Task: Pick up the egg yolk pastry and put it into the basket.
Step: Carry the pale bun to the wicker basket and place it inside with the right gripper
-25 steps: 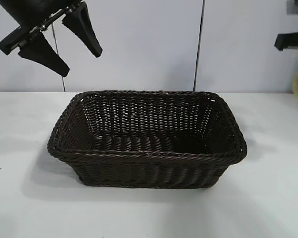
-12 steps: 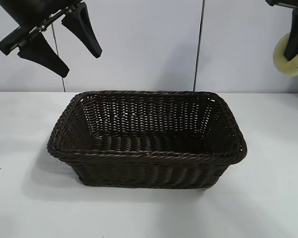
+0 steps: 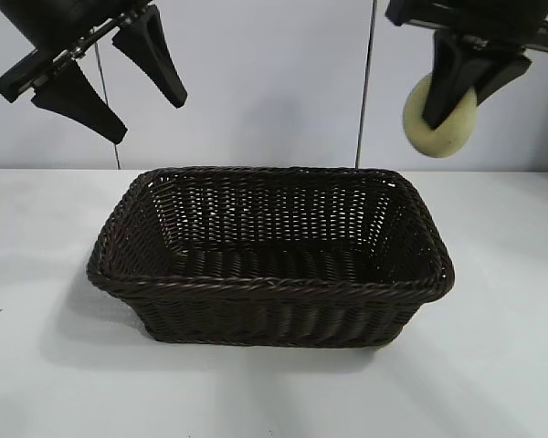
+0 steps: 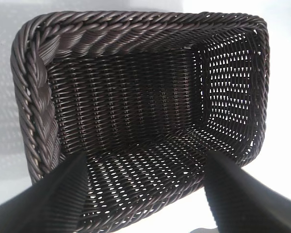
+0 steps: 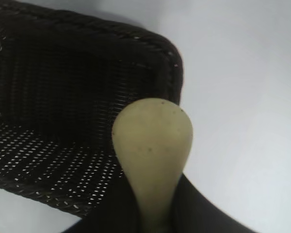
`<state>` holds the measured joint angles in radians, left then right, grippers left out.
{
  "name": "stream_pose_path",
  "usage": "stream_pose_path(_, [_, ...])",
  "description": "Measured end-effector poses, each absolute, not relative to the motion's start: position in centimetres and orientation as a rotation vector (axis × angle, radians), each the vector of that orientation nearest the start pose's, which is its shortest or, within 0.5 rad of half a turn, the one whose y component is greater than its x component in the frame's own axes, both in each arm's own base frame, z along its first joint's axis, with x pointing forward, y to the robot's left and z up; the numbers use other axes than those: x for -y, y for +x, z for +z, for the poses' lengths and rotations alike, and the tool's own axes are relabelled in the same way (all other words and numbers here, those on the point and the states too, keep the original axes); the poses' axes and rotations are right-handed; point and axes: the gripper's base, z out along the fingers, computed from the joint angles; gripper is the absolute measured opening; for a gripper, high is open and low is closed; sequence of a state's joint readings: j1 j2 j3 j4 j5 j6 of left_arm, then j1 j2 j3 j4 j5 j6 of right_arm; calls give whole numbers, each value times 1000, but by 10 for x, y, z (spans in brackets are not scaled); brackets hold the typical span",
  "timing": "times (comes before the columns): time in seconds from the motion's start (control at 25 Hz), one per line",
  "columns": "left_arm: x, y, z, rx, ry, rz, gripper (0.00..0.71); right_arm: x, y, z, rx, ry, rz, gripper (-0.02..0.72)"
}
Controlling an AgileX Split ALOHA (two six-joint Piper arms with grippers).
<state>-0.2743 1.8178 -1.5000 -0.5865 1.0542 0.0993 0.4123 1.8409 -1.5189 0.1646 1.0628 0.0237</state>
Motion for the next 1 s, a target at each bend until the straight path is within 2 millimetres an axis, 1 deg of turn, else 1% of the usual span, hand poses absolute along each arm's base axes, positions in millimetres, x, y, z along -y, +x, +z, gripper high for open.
stream_pose_path(0.12, [146,358,277,-2791,213,-822,498,-185,350,240,-2882,-522,306,76])
stream_pose_path(0.28, [146,358,277,-2794,215,-823,498,-196,353,218,-2914,-538,314,76])
stream_pose_path(0.36, [146,357,277,-2797,216,-824,498,-197,355,215,-2912,-533,318,76])
stream_pose_path(0.68, [146,357,277,-2804,220,-825,498,-199,358,217,-2875,-527,324,78])
stream_pose_path(0.76, [146,357,277,-2804,220,-825,498,-199,358,217,-2874,-526,325,94])
stream_pose_path(0.84, [146,357,277,-2804,220,-825,498,-199,358,217,-2874,-526,325,145])
stream_pose_path(0.88, [146,357,277,-2804,220,-825,498,-199,358,217,-2874,-526,325,188])
stream_pose_path(0.92, [146,357,277,-2804,220,-825,498,-199,358,217,-2874,-526,325,232])
stream_pose_path(1.0, [146,357,277,-2804,220,-825,498,-199,358,217,-2873,-525,326,361])
